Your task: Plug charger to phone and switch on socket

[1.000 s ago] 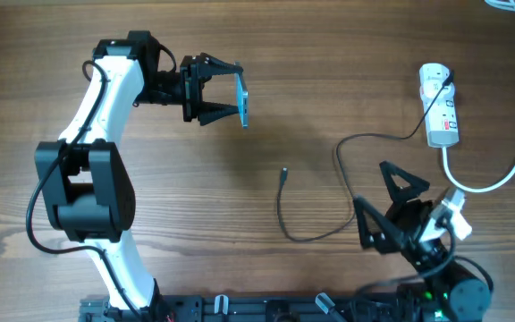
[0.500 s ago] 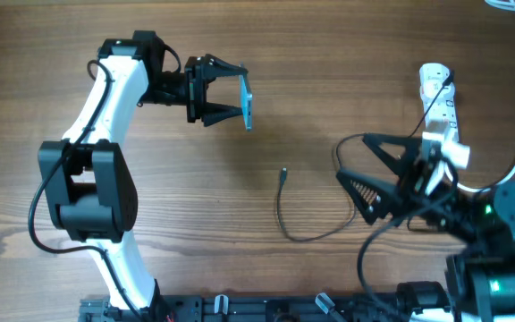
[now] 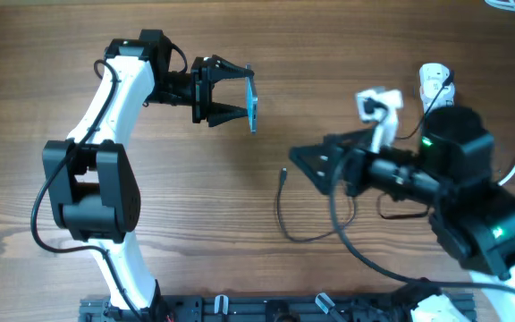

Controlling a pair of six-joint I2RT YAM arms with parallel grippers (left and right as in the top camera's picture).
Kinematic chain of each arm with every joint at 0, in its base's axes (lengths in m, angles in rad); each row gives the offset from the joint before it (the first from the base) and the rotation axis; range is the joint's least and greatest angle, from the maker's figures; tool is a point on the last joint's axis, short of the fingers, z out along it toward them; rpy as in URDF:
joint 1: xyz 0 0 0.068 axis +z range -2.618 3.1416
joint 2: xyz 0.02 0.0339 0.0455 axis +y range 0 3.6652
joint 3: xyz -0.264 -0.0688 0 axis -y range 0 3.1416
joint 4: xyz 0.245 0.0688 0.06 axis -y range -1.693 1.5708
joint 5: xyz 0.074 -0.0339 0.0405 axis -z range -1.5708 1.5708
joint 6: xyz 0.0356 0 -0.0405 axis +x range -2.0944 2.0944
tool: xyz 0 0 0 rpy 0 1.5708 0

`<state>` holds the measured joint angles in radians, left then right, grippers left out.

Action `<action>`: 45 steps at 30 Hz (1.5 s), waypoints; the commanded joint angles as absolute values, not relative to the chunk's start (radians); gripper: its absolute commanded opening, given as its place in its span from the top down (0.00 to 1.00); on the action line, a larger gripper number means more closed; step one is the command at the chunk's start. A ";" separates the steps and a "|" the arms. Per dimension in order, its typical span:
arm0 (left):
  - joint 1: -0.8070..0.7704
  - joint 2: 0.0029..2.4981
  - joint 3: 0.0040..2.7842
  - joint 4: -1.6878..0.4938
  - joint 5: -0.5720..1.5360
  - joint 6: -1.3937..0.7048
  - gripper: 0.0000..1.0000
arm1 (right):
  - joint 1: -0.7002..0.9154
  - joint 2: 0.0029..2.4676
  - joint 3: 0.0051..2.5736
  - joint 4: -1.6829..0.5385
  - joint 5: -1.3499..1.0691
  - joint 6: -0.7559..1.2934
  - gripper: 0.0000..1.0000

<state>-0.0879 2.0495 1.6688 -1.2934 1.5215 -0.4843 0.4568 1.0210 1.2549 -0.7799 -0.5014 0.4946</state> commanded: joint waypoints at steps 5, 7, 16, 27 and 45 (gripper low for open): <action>-0.117 2.027 1.674 -1.291 1.576 -0.480 0.34 | 0.819 1.394 1.665 -1.055 0.238 0.454 0.00; -0.129 2.027 1.674 -1.291 1.576 -0.480 0.34 | 0.875 1.473 1.723 -1.073 0.342 0.516 0.00; -0.157 2.027 1.674 -1.291 1.576 -0.538 0.33 | 0.899 1.583 1.739 -1.002 0.448 0.707 0.21; -0.160 2.027 1.674 -1.291 1.576 -0.614 0.35 | 0.898 1.631 1.739 -1.013 0.472 0.707 0.39; -0.173 2.027 1.674 -1.291 1.577 -0.614 0.35 | 0.896 1.662 1.739 -0.998 0.509 0.709 0.61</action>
<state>-0.1593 2.0495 1.6688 -1.2907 1.5215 -0.6048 0.8959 1.6295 1.7161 -1.0016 0.4801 0.7006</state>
